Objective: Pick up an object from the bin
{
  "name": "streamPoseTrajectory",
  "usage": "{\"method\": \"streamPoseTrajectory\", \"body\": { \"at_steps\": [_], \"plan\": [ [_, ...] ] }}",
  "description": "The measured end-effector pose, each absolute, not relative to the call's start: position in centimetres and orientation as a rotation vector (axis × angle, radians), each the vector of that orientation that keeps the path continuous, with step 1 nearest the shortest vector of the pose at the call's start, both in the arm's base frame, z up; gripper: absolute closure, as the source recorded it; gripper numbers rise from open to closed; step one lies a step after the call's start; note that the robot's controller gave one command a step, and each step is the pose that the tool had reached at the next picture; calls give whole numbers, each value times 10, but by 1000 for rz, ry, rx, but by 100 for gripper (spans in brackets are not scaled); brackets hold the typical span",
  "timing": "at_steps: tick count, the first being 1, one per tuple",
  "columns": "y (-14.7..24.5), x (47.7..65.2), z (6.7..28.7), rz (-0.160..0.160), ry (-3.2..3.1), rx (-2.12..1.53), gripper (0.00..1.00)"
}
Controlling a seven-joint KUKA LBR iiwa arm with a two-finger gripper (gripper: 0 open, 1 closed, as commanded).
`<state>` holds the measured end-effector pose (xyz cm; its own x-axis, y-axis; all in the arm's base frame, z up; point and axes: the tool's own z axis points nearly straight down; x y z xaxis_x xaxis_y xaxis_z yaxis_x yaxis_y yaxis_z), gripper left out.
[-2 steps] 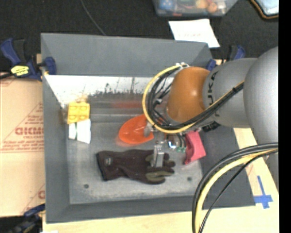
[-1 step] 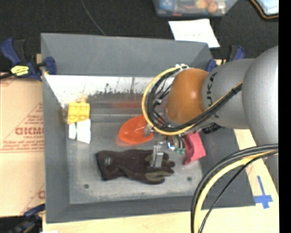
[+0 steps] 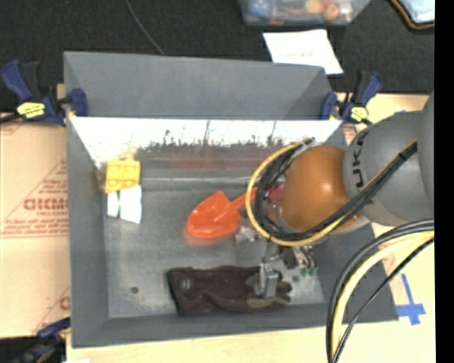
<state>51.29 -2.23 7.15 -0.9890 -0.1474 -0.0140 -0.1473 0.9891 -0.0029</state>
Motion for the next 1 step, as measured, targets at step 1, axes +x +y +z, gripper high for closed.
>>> {"method": "streamPoseTrajectory", "body": {
  "at_steps": [1],
  "plan": [
    [65, 530, 71, 0, 3108, 206, 0]
  ]
}}
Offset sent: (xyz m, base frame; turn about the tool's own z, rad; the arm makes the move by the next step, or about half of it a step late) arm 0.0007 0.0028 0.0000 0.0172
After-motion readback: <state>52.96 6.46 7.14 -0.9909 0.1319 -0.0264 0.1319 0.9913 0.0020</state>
